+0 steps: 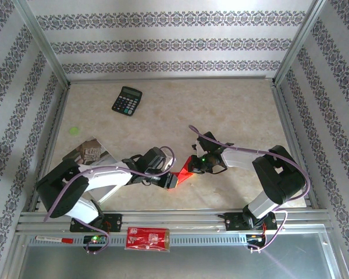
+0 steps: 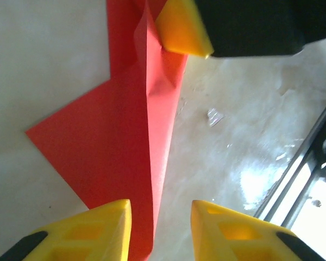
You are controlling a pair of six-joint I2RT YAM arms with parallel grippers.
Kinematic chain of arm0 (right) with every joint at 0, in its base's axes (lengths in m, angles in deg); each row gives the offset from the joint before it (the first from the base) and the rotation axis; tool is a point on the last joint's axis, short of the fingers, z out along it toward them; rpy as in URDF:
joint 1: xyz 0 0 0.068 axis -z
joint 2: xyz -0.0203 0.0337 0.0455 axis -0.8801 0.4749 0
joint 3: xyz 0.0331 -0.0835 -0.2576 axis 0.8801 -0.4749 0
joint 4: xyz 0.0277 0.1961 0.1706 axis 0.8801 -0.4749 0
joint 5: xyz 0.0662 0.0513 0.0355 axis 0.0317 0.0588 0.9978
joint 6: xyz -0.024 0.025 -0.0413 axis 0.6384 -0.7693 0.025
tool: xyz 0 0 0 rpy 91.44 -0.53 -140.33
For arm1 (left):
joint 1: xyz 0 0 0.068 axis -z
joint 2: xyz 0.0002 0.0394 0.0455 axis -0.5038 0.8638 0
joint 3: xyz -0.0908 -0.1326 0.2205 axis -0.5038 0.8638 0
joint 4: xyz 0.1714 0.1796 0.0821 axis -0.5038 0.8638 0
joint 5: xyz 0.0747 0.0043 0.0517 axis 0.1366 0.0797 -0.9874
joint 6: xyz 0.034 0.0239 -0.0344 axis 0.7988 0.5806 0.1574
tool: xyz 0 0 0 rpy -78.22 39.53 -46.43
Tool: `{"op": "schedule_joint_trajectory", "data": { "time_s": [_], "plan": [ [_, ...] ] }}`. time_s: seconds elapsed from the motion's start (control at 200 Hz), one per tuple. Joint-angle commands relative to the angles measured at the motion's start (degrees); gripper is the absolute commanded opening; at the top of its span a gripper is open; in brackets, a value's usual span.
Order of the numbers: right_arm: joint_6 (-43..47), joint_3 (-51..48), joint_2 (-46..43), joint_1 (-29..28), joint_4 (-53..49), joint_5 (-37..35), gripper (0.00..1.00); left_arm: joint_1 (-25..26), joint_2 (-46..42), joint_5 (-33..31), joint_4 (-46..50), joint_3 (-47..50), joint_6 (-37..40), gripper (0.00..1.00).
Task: Fold a paper plane with a square sheet of paper (pick it up from the middle)
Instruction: Fold the wing for the fifth time at the center of the table.
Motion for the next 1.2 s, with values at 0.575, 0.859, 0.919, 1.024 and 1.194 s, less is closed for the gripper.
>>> {"op": "schedule_joint_trajectory", "data": {
  "time_s": [0.575, 0.859, 0.919, 1.024, 1.194],
  "plan": [
    [3.2, 3.8, 3.1, 1.2, -2.5, 0.2, 0.04, 1.0, 5.3, 2.9, -2.7, -3.4, -0.2, 0.12],
    [4.5, 3.4, 1.6, 1.8, -1.3, 2.5, 0.05, -0.4, 5.2, 5.8, -8.1, -2.1, -3.1, 0.13],
    [4.5, 3.2, 1.5, 1.8, -1.1, 2.6, 0.05, -1.4, 5.0, 5.4, -9.5, -1.5, -4.4, 0.14],
    [4.3, 2.8, 1.4, 1.8, -0.8, 2.7, 0.05, -2.7, 5.0, 4.5, -9.7, -1.9, -4.7, 0.23],
    [4.0, 2.7, 1.5, 1.9, -0.4, 2.7, 0.05, -2.7, 6.8, 4.6, -9.2, -3.5, -4.6, 0.28]
  ]
}}
